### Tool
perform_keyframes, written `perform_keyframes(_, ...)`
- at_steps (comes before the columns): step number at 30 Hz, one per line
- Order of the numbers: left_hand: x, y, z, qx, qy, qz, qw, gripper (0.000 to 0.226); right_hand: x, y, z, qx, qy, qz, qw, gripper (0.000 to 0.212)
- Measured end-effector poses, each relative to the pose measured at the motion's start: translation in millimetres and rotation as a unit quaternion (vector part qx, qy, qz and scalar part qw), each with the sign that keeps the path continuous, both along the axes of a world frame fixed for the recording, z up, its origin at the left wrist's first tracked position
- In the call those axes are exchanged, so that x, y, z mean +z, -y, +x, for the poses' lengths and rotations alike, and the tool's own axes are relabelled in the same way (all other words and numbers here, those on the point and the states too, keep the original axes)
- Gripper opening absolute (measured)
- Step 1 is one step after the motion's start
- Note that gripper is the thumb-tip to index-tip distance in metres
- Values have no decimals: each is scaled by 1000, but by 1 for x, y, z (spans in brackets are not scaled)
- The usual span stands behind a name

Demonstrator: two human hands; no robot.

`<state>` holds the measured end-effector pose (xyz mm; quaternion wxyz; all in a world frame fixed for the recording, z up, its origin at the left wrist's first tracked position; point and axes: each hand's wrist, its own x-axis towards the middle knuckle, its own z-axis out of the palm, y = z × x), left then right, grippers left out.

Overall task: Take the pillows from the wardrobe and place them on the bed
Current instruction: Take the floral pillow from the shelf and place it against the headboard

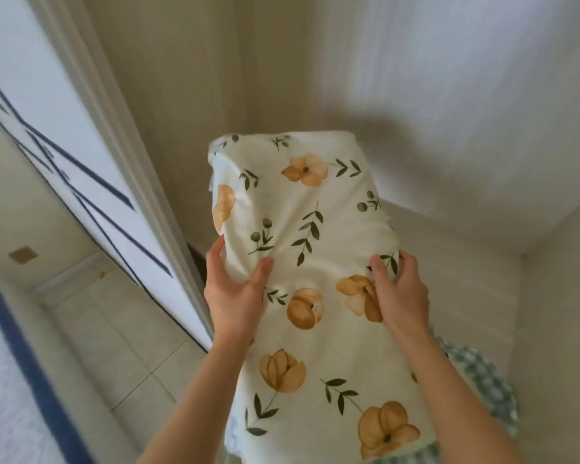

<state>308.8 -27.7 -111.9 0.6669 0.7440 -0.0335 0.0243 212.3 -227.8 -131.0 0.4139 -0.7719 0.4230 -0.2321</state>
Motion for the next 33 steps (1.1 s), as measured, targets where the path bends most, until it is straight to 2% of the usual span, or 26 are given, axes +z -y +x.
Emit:
perform_keyframes(5,33,-43,-27,61,69,-19,996,70,15,-38,-9,56,102,9,993,60)
perform_keyframes(9,47,-87,-47,120,119,-10,986,68,17,-79,-6,116,153,28,981,69)
perform_keyframes(16,54,-185,-71,259,175,21,950,62,21,-170,4,245,249,58,935,73)
perform_keyframes(26,46,-316,-93,413,225,24,882,64,33,-302,56,402,284,71,867,75)
perform_keyframes(33,32,-394,-75,488,206,33,848,64,22,-391,111,482,242,60,840,74)
